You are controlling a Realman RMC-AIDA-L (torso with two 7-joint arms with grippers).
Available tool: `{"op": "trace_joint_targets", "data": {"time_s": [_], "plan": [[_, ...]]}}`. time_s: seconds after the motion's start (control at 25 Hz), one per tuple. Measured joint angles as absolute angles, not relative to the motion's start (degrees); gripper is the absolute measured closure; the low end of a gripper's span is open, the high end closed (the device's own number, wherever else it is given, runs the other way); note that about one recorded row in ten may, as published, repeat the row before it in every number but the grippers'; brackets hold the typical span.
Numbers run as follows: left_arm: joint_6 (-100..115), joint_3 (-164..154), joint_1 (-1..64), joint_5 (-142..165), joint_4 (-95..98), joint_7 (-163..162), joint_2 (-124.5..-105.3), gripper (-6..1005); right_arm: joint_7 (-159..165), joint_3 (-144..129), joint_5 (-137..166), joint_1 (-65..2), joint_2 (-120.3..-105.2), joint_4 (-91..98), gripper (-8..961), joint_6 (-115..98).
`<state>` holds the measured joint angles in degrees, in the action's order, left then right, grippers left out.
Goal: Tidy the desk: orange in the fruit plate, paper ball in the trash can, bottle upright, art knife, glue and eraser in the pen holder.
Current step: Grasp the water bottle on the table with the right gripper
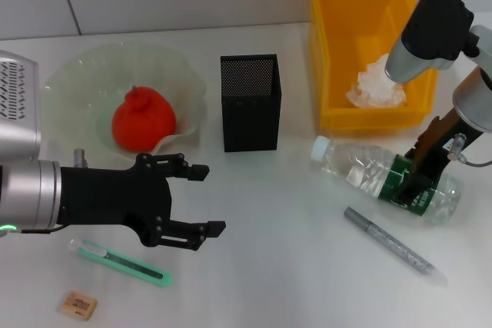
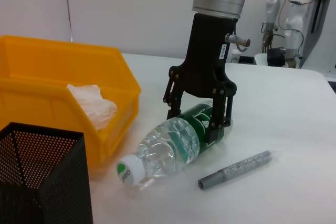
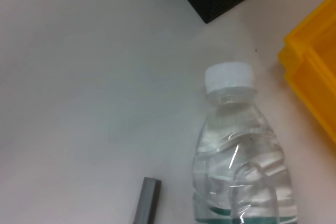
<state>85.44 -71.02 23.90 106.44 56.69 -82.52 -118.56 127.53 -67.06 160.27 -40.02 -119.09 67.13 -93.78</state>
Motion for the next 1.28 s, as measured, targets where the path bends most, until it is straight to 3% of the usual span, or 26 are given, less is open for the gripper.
{"op": "trace_joint_targets", "data": {"time_s": [1.28], "plan": [[85.2, -71.3, 23.6, 106.4, 56.7, -81.9, -118.66, 247, 129.3, -70.1, 160.3, -39.8, -119.27, 65.0, 176, -93.1]]}}
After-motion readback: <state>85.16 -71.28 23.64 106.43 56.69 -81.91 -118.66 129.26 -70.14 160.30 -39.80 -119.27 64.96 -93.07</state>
